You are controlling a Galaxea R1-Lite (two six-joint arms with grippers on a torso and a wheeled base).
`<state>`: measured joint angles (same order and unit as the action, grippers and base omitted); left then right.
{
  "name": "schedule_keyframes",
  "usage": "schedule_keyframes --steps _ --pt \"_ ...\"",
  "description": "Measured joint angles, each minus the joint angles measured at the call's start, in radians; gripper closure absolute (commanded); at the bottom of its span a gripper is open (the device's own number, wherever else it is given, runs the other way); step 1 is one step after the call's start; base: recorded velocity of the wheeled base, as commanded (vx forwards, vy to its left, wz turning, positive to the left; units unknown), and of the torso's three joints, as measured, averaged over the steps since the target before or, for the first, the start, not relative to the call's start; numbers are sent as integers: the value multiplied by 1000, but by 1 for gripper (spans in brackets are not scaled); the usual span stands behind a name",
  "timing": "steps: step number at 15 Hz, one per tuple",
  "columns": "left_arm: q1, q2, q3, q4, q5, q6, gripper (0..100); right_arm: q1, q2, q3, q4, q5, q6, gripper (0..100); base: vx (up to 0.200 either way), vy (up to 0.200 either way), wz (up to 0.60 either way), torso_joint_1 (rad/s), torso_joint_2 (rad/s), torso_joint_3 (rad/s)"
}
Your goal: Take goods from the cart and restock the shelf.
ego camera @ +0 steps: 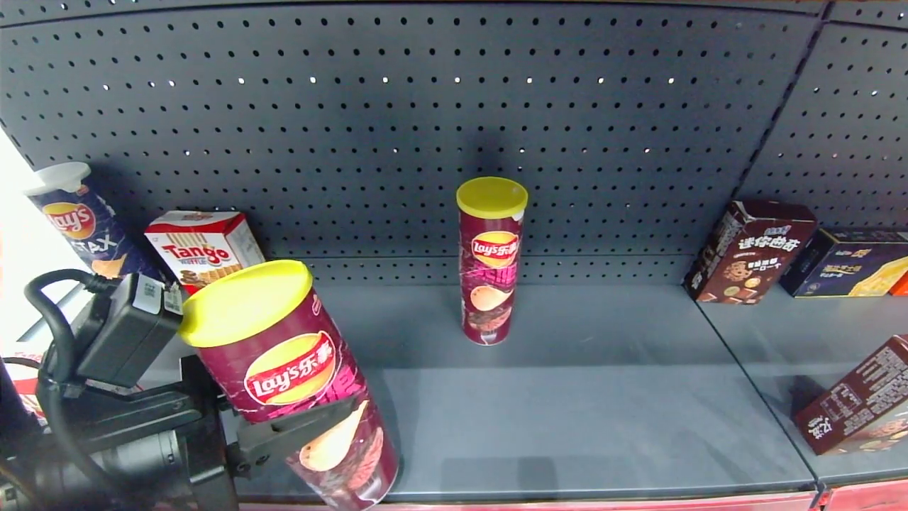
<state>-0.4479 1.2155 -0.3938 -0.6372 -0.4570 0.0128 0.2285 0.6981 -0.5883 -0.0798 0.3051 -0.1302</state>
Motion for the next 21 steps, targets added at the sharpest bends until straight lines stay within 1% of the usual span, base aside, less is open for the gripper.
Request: schedule_keyframes --steps 2,5,8,10,11,12,13,15,17,19,21 --pt "0 0 1 -2 0 0 100 52 100 -15 -86 -5 -2 0 0 0 0 0 0 0" --pt "-1 4 -4 -3 -1 0 100 89 271 -47 -207 3 -4 0 0 0 0 0 0 0" --pt "0 6 0 -4 -1 0 100 123 434 -121 -244 56 -12 0 0 0 0 0 0 0" --pt "2 6 3 -4 -1 0 100 136 533 -193 -273 79 -49 0 0 0 0 0 0 0" --pt "3 6 3 -3 -1 0 100 142 576 -231 -283 129 -61 0 0 0 0 0 0 0" --pt "3 6 3 -3 -1 0 100 147 619 -267 -301 207 -70 0 0 0 0 0 0 0" --pt "3 6 4 -3 -1 0 100 150 652 -298 -325 253 -77 0 0 0 0 0 0 0" --pt "5 6 11 -3 -2 0 100 173 714 -336 -355 304 -88 0 0 0 0 0 0 0" --pt "7 5 21 -3 -1 -1 100 186 766 -346 -419 397 -116 0 0 0 0 0 0 0" --pt "8 4 25 -3 -1 -3 100 191 818 -351 -461 435 -124 0 0 0 0 0 0 0" --pt "8 4 22 -3 -1 -3 100 193 864 -364 -472 437 -129 0 0 0 0 0 0 0"
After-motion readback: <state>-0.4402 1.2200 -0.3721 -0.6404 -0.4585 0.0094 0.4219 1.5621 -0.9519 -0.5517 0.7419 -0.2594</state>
